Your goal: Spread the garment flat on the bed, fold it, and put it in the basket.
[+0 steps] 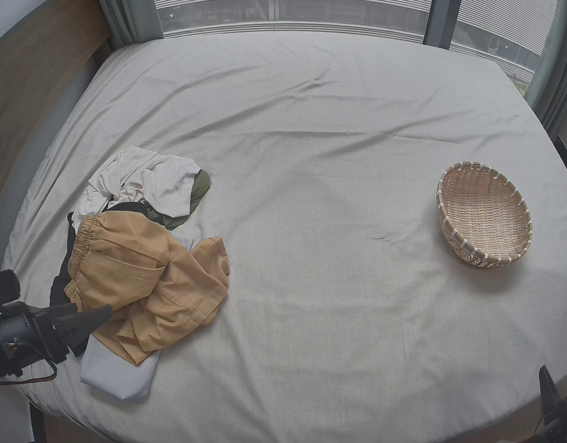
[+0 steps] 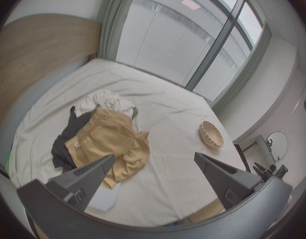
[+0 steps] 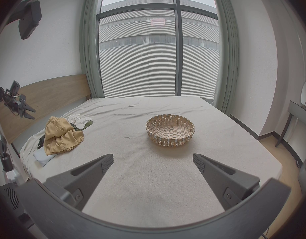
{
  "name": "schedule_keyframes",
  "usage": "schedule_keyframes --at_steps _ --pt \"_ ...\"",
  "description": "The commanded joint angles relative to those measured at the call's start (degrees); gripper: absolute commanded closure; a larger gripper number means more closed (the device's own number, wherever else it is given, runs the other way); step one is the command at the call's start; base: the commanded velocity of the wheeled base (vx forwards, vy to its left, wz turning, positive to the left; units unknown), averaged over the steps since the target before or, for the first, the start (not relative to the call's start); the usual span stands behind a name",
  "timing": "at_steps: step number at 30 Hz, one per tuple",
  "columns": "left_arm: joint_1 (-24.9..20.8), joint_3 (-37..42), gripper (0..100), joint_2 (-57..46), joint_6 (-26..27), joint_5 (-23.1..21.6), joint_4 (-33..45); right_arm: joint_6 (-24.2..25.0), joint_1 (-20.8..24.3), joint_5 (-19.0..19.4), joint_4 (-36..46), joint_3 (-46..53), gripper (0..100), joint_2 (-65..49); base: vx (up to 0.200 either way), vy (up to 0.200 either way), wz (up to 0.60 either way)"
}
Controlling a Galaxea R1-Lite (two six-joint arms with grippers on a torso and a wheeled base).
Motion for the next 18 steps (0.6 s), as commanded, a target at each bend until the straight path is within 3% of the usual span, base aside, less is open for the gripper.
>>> schedule_keyframes --at_steps 1,5,18 --pt "2.6 0.5 0 10.1 0.0 -2.4 -1.2 -0.1 0.0 0.0 0.0 0.9 0 -0.9 0.0 0.0 0.0" --pt "3.4 0.5 0 13.3 -0.1 -5.4 -2.1 -0.1 0.0 0.0 0.0 0.9 0 -0.9 0.0 0.0 0.0" --pt "5.2 3.9 0 27.4 0.3 -5.5 -14.6 -0.1 0.0 0.0 0.0 0.9 0 -0.9 0.0 0.0 0.0"
